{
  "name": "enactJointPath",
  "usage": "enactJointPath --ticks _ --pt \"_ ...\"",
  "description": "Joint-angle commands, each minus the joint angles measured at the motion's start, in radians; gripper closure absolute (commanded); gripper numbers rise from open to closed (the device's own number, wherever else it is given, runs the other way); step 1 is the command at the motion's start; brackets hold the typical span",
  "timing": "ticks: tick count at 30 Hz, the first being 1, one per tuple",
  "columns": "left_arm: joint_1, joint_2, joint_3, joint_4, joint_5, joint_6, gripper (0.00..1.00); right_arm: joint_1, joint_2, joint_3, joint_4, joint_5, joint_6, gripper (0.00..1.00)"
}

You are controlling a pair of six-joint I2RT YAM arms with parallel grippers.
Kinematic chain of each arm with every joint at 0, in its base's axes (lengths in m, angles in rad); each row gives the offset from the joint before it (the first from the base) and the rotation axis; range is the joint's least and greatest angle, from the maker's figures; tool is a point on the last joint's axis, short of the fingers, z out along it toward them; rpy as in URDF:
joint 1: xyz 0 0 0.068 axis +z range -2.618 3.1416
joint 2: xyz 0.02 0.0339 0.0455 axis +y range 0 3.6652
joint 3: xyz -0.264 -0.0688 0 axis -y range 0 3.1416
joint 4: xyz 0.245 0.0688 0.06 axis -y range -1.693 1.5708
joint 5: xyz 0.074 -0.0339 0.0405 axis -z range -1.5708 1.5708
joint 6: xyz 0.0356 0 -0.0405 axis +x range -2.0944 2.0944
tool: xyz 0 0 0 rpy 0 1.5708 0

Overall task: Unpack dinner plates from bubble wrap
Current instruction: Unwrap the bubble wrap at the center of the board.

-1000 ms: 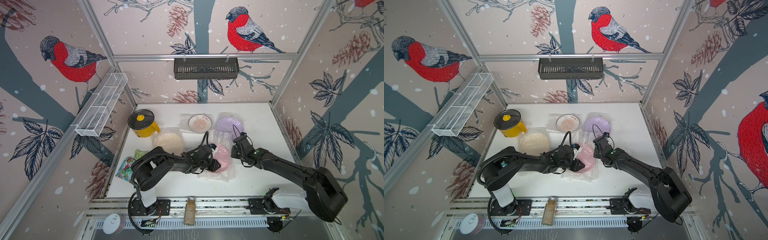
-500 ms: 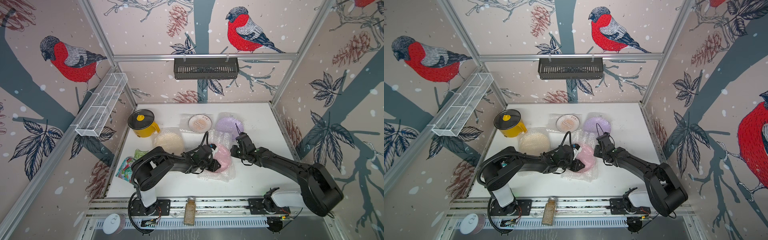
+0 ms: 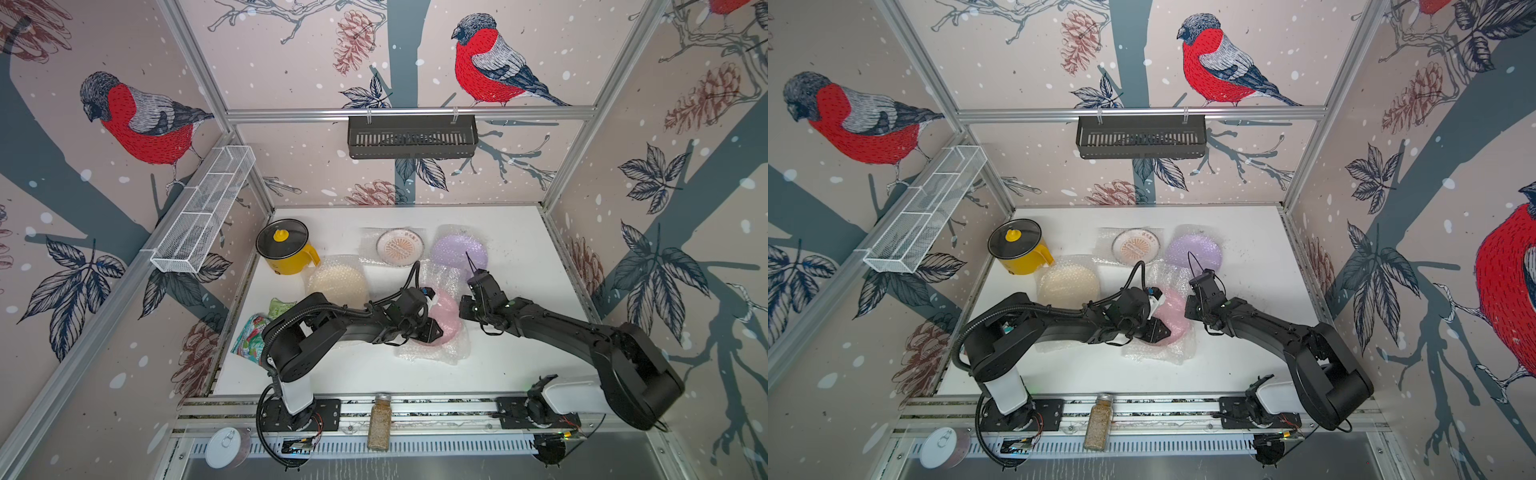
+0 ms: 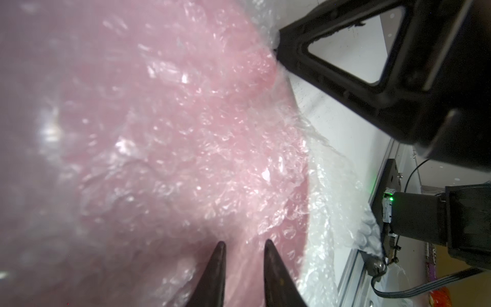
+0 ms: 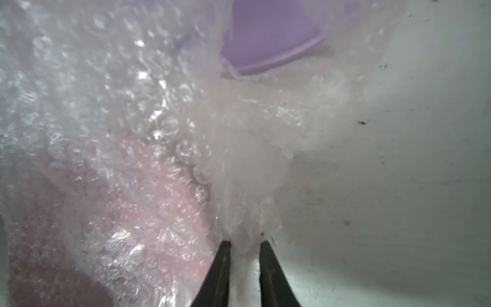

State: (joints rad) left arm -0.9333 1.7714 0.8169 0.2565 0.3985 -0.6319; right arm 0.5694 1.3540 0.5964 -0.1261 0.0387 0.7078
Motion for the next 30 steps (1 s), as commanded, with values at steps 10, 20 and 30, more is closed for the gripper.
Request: enactJointPath --ticks 10,20,30 --pt "0.007 0.027 0.175 -0.112 0.018 0.038 0.67 0.003 -0.074 0.019 -0.028 -0.069 -0.026 0.94" --pt "0.075 0.149 0.307 -0.079 0.024 0.007 0.80 0.003 -0.128 0.005 -0.074 -0.037 -0.046 0.95" --pt "0.096 0.241 0.357 -0.094 0.037 0.015 0.88 0.003 -0.142 -0.003 -0.057 -0.056 -0.057 0.95"
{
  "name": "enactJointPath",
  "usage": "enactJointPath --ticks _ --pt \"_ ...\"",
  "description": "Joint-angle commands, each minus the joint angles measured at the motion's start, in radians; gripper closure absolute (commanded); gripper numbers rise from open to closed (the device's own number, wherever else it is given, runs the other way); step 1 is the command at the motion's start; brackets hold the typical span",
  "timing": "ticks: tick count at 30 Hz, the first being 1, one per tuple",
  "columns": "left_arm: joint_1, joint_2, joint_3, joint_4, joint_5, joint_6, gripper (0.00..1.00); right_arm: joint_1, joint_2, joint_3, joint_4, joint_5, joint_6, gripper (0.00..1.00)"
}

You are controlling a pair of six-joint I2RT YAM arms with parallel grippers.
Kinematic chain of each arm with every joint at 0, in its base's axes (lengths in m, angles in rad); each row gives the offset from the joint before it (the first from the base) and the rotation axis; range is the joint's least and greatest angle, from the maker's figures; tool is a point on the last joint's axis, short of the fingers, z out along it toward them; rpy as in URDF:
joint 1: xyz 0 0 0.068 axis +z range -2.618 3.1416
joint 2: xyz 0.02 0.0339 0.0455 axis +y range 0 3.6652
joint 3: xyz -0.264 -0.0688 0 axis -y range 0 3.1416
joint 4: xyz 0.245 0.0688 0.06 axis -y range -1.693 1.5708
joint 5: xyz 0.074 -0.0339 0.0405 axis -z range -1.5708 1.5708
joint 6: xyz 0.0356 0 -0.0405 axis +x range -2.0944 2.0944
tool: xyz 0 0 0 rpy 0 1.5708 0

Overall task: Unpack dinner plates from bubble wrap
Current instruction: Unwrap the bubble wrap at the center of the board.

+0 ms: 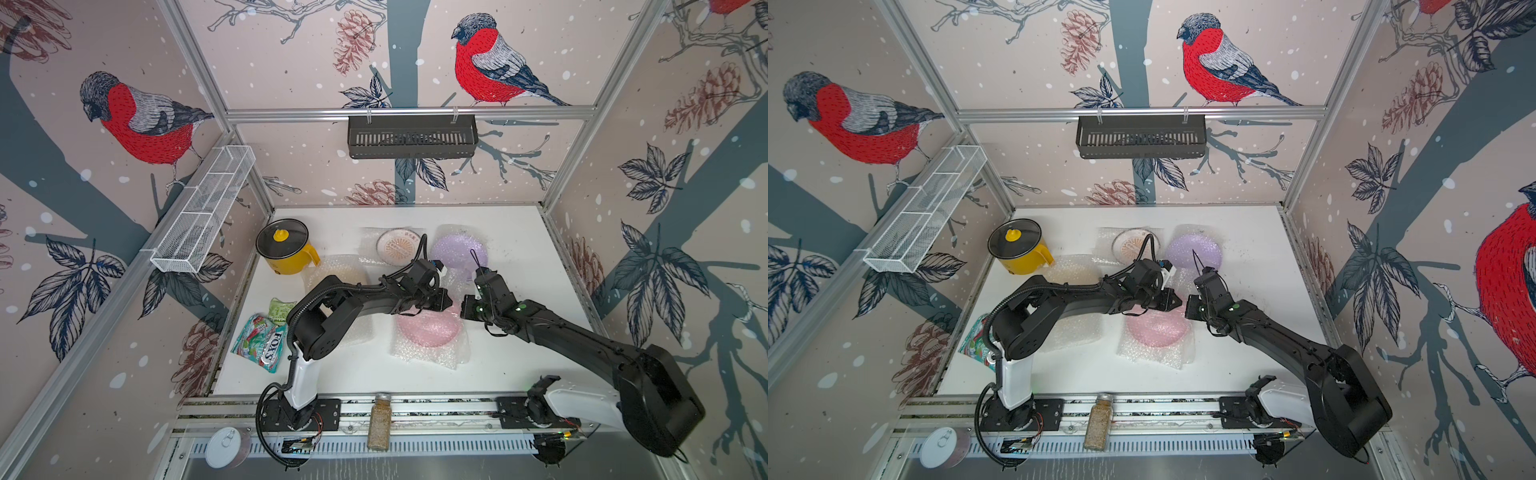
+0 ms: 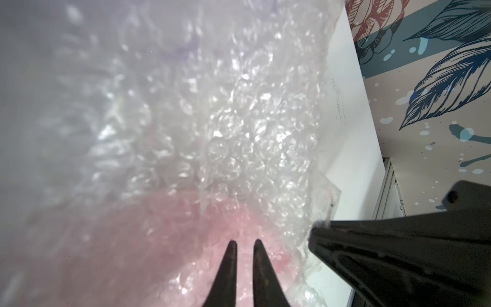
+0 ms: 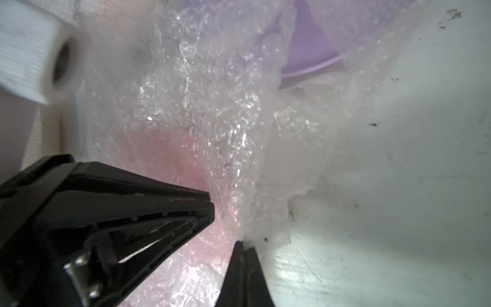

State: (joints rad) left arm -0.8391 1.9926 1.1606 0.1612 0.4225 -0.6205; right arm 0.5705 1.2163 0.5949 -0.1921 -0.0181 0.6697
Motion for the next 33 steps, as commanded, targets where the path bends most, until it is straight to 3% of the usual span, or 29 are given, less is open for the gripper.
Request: enactJointPath --ticks 1,11,17,31,33 --pt "0.002 0.027 0.015 0.001 0.008 0.001 0.89 0.003 -0.004 -0.001 0.009 -0.003 -0.019 0.95" --pt "0.027 0.074 -0.006 -0.008 -0.090 -0.043 1.00 -0.009 -0.085 -0.049 -0.003 -0.070 -0.010 0.97" --pt "0.037 0.090 -0.027 -0.004 -0.101 -0.042 1.00 -0.062 -0.185 -0.120 -0.011 -0.072 -0.005 0.98" --pt "0.064 0.096 -0.069 0.017 -0.094 -0.045 1.00 -0.225 -0.228 -0.192 0.037 -0.157 -0.013 0.99" --pt "0.063 0.097 -0.071 0.031 -0.069 -0.040 1.00 -0.229 -0.227 -0.188 0.039 -0.157 -0.014 0.94"
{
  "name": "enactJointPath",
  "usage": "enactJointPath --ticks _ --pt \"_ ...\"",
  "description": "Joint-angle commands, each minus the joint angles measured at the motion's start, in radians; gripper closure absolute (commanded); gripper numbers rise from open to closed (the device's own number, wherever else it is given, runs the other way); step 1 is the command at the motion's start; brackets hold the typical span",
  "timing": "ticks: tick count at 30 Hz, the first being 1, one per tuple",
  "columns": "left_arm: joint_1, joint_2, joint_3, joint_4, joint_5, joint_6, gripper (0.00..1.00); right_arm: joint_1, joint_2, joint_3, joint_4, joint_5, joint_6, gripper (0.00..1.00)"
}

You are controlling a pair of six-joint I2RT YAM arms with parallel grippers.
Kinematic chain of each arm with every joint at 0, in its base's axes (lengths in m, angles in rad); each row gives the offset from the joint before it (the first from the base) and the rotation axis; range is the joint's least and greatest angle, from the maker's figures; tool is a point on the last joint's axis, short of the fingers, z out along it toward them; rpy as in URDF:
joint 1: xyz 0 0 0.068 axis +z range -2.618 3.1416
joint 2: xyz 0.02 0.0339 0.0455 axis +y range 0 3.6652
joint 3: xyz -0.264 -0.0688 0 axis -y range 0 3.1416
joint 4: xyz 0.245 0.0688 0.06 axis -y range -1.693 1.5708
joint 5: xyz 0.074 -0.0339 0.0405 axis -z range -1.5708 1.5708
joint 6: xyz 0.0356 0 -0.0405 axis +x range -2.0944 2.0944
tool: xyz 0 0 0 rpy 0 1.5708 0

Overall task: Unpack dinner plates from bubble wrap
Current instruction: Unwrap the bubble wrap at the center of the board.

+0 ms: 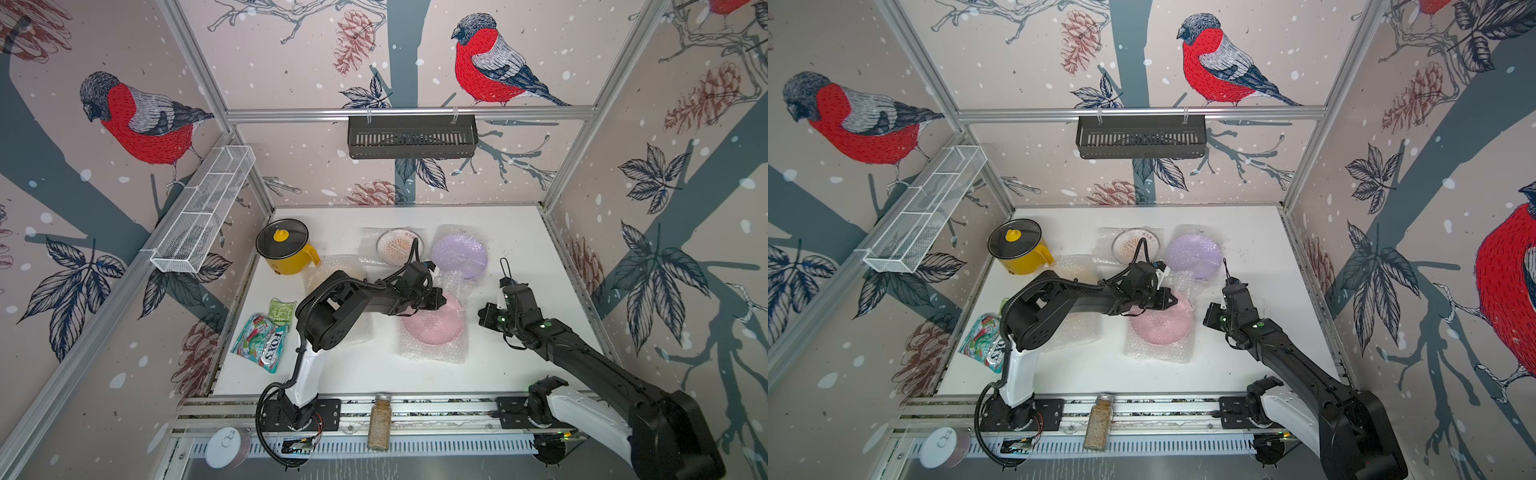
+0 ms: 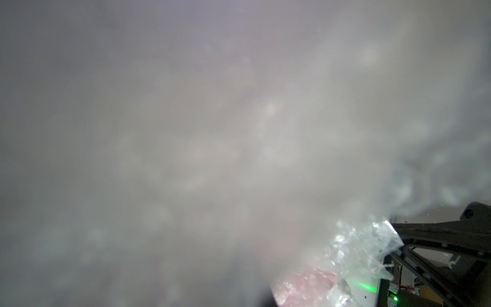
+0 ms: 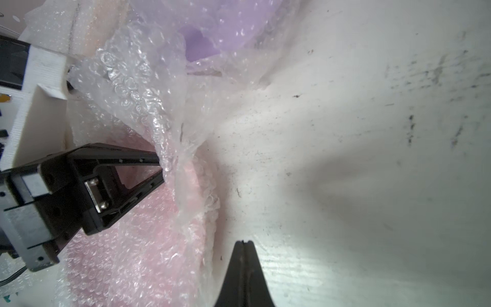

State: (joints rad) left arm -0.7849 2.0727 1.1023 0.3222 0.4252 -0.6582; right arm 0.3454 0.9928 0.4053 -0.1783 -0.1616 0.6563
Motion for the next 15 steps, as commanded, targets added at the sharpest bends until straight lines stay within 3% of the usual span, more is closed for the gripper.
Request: enactJointPath --ticks 1,6,8,11,15 --pt "0.009 0.016 -0.014 -0.122 -0.058 -0.002 1.00 0.000 -0.001 0.009 0.018 -0.008 -0.004 0.86" --pt "0.008 0.000 -0.044 -0.074 -0.013 -0.013 1.00 0.170 -0.005 0.094 -0.023 0.168 0.034 0.40" --pt "0.006 -0.006 -0.050 -0.071 -0.010 -0.014 1.00 0.212 0.025 0.113 -0.004 0.192 0.058 0.30" --pt "0.005 -0.008 -0.054 -0.068 -0.008 -0.015 1.00 0.222 0.121 0.146 -0.011 0.227 0.095 0.25" --pt "0.001 -0.010 -0.053 -0.066 -0.008 -0.019 1.00 0.235 0.230 0.179 -0.018 0.297 0.132 0.31"
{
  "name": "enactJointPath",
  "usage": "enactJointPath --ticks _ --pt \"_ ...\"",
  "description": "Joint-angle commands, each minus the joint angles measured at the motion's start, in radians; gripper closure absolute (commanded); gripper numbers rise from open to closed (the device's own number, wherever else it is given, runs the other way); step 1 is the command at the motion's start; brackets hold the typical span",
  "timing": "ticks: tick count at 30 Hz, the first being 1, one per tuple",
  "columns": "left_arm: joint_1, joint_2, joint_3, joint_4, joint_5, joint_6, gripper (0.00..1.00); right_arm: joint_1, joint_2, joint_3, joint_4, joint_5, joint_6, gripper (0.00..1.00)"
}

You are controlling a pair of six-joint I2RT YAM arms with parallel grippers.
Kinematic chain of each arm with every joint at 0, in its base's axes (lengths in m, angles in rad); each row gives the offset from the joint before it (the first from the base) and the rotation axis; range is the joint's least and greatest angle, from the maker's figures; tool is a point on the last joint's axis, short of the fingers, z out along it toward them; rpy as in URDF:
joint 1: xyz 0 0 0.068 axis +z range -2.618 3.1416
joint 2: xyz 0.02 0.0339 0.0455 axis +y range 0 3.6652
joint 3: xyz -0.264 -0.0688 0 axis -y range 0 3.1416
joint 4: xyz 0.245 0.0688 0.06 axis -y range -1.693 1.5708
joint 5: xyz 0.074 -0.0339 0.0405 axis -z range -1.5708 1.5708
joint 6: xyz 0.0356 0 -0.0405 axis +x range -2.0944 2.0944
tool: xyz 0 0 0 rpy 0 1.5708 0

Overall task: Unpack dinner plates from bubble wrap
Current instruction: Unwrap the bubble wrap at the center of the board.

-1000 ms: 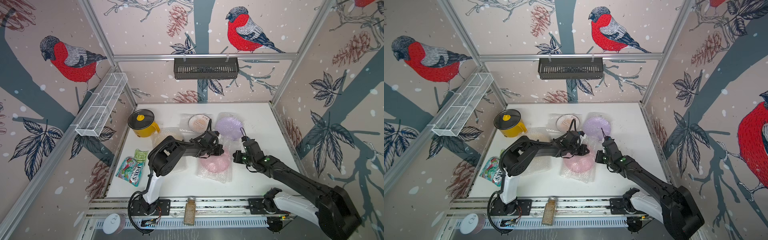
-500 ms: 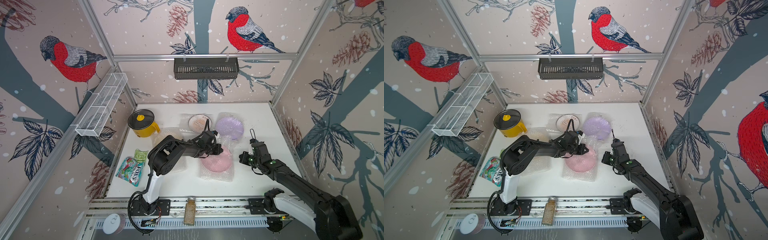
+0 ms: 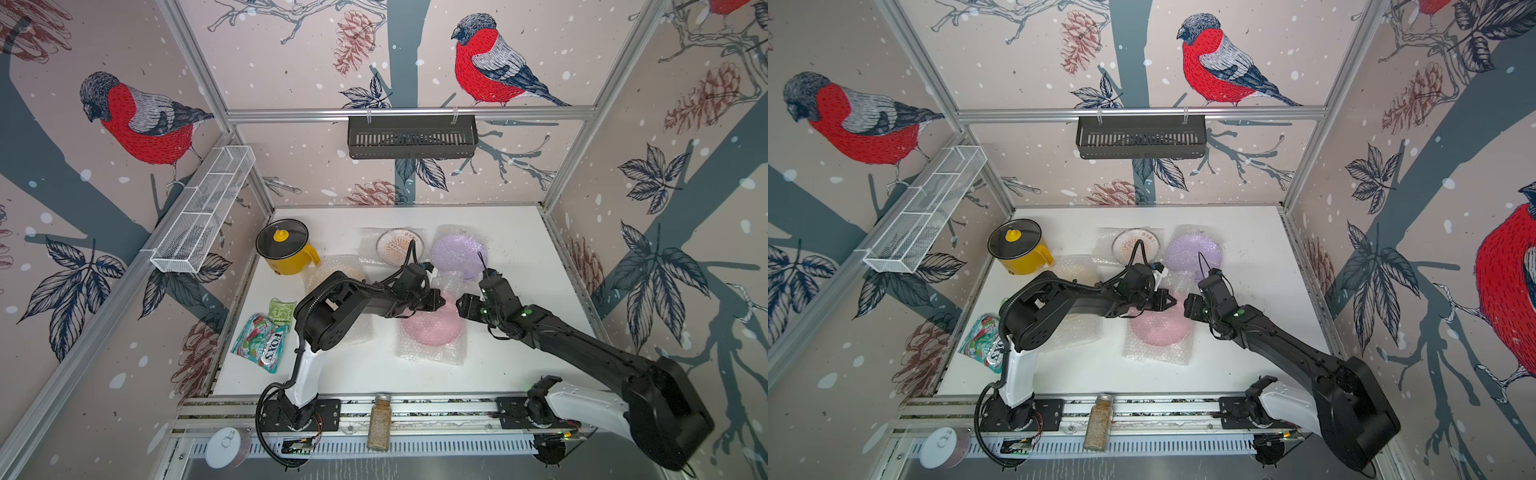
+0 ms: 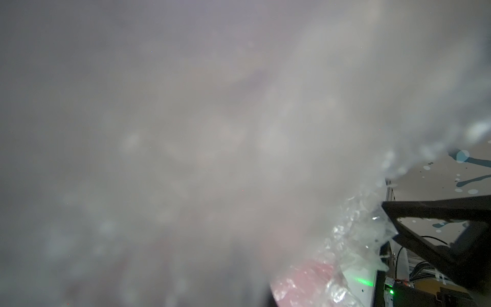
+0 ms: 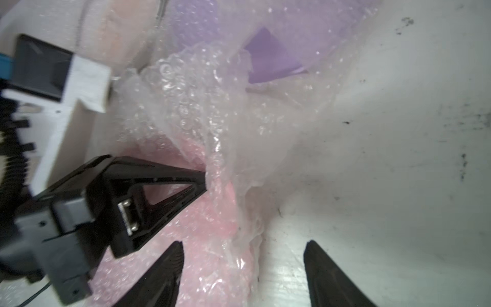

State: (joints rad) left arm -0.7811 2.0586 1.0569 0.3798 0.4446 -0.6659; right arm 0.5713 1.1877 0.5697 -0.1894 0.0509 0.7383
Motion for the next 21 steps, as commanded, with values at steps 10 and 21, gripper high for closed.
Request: enactJointPath --ticks 10,21 --pt "-0.004 0.003 -0.008 -0.113 -0.028 -0.017 1.00 0.044 0.135 0.030 0.039 0.119 0.082 0.49" --pt "-0.004 0.011 -0.003 -0.114 -0.040 -0.023 1.00 0.062 0.132 0.024 0.041 0.057 0.079 0.86"
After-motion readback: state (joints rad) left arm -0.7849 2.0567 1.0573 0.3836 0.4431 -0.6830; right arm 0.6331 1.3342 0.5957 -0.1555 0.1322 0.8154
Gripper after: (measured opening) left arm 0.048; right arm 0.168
